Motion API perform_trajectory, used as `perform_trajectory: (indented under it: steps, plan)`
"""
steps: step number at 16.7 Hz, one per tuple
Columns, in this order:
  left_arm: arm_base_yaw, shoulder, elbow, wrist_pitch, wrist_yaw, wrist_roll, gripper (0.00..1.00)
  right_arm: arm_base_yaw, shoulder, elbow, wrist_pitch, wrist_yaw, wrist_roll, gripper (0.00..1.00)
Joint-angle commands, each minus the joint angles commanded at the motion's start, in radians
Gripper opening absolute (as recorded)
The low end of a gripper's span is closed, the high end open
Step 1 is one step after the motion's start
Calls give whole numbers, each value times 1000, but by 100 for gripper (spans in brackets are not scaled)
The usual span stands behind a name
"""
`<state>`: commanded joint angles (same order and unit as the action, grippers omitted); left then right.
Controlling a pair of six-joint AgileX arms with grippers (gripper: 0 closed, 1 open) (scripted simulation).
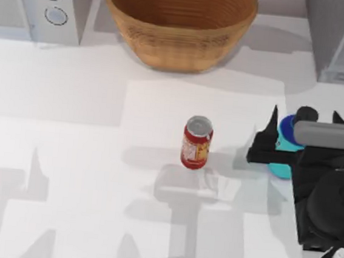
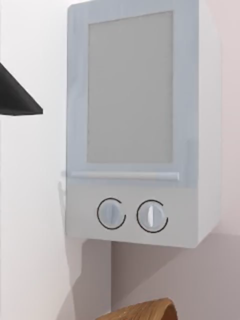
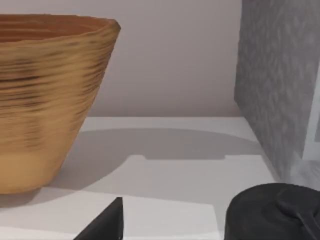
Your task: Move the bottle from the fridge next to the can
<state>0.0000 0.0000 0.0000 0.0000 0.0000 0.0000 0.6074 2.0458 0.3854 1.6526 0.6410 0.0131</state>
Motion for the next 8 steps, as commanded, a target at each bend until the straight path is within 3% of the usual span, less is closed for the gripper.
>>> perform_trajectory:
  steps: [8]
  plan:
    - [0,0,0,0,0,0,100,43,-11,-53,42,44,1,100]
